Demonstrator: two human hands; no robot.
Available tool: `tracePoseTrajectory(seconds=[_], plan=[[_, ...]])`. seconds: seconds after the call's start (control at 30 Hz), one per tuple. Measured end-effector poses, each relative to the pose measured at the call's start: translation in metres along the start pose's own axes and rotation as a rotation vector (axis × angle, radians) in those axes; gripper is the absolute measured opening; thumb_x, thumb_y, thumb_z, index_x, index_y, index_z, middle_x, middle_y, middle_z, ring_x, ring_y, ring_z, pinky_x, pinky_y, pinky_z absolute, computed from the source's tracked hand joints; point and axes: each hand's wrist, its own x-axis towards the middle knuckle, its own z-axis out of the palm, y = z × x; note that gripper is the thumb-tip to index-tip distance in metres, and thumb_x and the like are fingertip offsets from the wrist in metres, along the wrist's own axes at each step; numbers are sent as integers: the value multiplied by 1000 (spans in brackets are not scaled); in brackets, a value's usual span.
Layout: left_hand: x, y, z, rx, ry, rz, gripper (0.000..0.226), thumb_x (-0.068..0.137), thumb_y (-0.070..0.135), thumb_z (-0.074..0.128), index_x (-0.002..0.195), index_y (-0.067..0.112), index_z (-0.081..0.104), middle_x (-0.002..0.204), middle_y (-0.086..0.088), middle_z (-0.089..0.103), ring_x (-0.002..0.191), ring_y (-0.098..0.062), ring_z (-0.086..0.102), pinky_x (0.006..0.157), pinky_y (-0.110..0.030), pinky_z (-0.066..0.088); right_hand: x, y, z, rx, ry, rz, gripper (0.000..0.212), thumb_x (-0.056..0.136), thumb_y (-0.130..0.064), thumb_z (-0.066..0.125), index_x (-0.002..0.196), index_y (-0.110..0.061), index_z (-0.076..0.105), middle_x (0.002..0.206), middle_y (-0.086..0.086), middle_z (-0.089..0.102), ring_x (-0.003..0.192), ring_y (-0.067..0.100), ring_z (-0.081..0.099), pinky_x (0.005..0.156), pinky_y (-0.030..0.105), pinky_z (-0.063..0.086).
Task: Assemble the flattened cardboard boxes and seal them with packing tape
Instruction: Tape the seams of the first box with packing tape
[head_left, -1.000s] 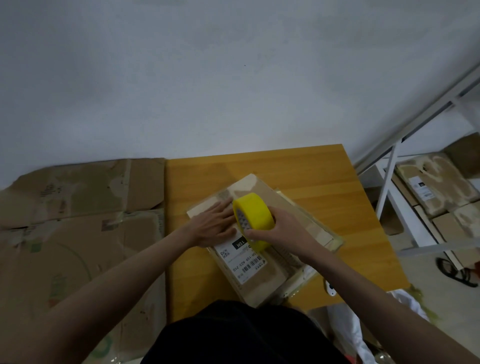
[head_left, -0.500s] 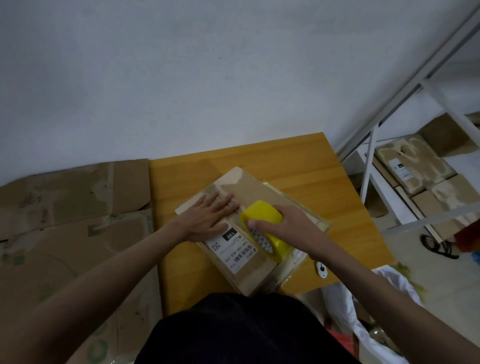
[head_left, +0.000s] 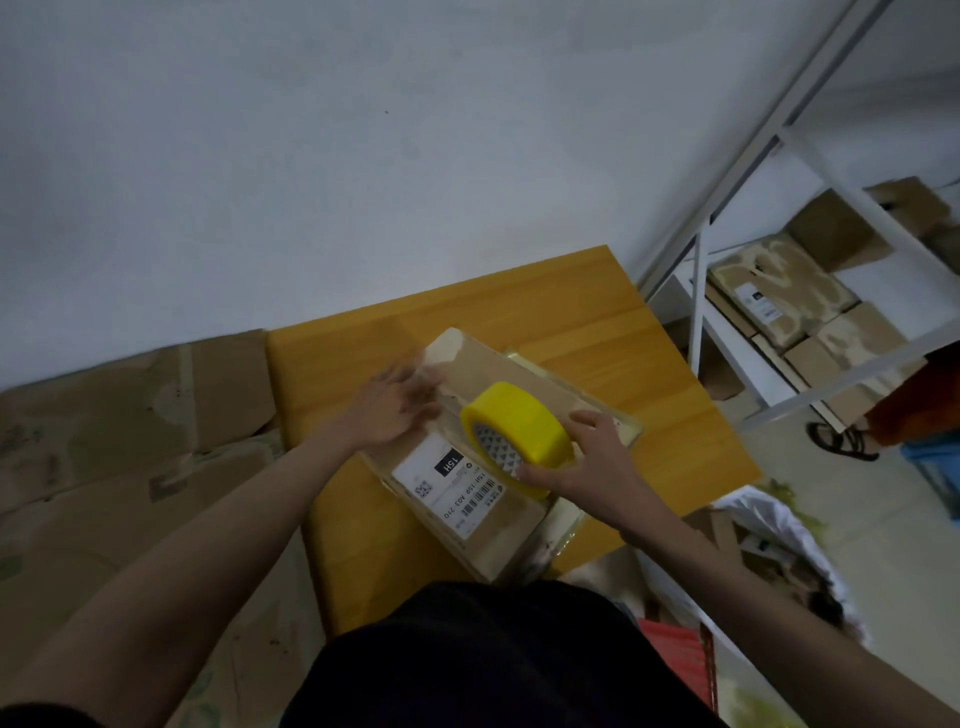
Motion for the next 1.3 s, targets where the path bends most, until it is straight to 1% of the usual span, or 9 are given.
tracePoseTrajectory(seconds=[0.07, 0.13, 0.2, 0.27, 0.4, 0.6, 0.77, 0.93, 1.3], plan=[[7, -1, -4, -60, -76, -113, 72, 85, 87, 19, 149, 57, 8, 162, 14, -5, 151, -22, 1, 119, -57, 17, -6, 8, 7, 82, 41, 20, 67, 80, -41, 80, 137, -18, 52, 149, 0, 23, 140, 16, 25, 102, 29, 32], [10, 4, -7, -251, -102, -214, 97, 70, 94, 41, 152, 54, 8, 165, 11, 1, 147, -27, 22, 114, -54, 33, -9, 16, 18, 153, 90, 51, 71, 80, -40, 80, 140, -18, 49, 149, -2, 26, 136, 13, 29, 99, 29, 33], [10, 12, -9, -512, -85, -263, 107, 66, 81, 65, 152, 55, 6, 160, 3, 17, 121, -24, 51, 94, -41, 51, -10, 22, 29, 242, 141, 65, 62, 79, -38, 82, 132, -25, 53, 138, -3, 37, 126, 12, 38, 97, 33, 40], [4, 20, -6, -550, -69, -273, 111, 63, 76, 71, 151, 56, 6, 156, -3, 24, 123, -29, 50, 97, -49, 50, -12, 32, 40, 298, 157, 74, 51, 78, -36, 82, 118, -36, 51, 123, -8, 43, 118, 15, 47, 96, 40, 47], [-16, 13, 8, -357, 73, -296, 109, 62, 90, 59, 148, 60, -2, 153, -9, 30, 132, -40, 39, 106, -57, 39, -7, 45, 56, 289, 127, 14, 46, 82, -33, 80, 113, -43, 48, 123, -5, 51, 110, 16, 54, 91, 44, 50], [-58, -20, 12, -262, 251, -463, 89, 82, 73, 50, 153, 45, 6, 153, -11, 30, 136, -40, 35, 110, -54, 31, 54, 28, 50, 243, -22, -116, 64, 83, -42, 77, 138, -25, 48, 128, -5, 57, 113, 16, 59, 90, 45, 52], [-51, -5, 21, 37, 292, -343, 71, 101, 56, 29, 159, 21, 8, 166, -11, -7, 152, -37, -4, 122, -55, 8, 74, 37, 33, 184, -79, -178, 59, 90, -19, 73, 138, -25, 40, 124, -1, 55, 111, 19, 59, 92, 46, 54], [-44, 33, 50, 81, 125, -87, 76, 100, 63, 10, 156, 18, -15, 163, 0, -24, 149, -16, -25, 125, -42, -2, 78, 41, 39, 73, -33, -278, 45, 90, -20, 73, 122, -23, 41, 112, 11, 58, 96, 27, 61, 75, 53, 52], [-42, 44, 59, 143, 137, -103, 83, 93, 76, 8, 156, 28, -18, 162, 2, -27, 149, -20, -27, 124, -48, -3, 61, 67, -3, -67, -13, -377, 46, 85, -28, 78, 118, -22, 47, 97, 1, 57, 81, 18, 59, 62, 44, 46]])
